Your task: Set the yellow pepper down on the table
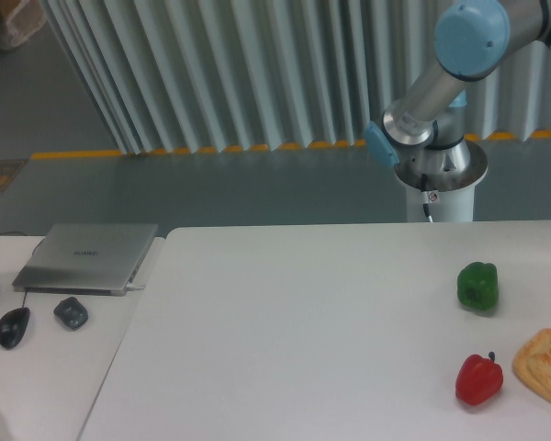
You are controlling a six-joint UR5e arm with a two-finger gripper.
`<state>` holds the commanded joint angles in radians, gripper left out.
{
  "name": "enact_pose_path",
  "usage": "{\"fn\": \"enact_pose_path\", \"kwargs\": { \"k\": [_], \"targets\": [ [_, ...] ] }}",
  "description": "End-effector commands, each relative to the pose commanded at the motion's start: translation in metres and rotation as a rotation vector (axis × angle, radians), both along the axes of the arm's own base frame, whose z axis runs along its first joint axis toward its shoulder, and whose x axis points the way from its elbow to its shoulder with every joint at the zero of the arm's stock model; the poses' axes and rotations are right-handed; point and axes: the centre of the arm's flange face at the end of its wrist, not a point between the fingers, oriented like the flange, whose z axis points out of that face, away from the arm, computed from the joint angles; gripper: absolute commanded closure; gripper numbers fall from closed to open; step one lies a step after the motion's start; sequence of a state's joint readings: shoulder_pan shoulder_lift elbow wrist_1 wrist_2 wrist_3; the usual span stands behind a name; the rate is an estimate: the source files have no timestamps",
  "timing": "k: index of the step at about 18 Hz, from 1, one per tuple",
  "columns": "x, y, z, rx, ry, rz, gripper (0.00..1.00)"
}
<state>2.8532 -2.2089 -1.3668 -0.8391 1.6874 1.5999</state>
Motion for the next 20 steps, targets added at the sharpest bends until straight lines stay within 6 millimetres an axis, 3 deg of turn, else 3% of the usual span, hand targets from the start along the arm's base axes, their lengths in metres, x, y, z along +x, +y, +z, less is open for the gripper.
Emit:
{"fn": "enact_pose_path", "kwargs": {
  "k": [4,8,18,20],
  "targets": [
    [0.004,0.003,0.024,0.004,0.03,0.005,0.0],
    [-0.002,-0.018,0.014,-0.014,0.009,-0.036,0.0],
    [-0.004,-0.019,0.0,-0.01,-0.01,-0.012,0.0],
    [-0.004,-0.019,-0.003,-0.009,-0.015,0.002,0.32]
  ]
}}
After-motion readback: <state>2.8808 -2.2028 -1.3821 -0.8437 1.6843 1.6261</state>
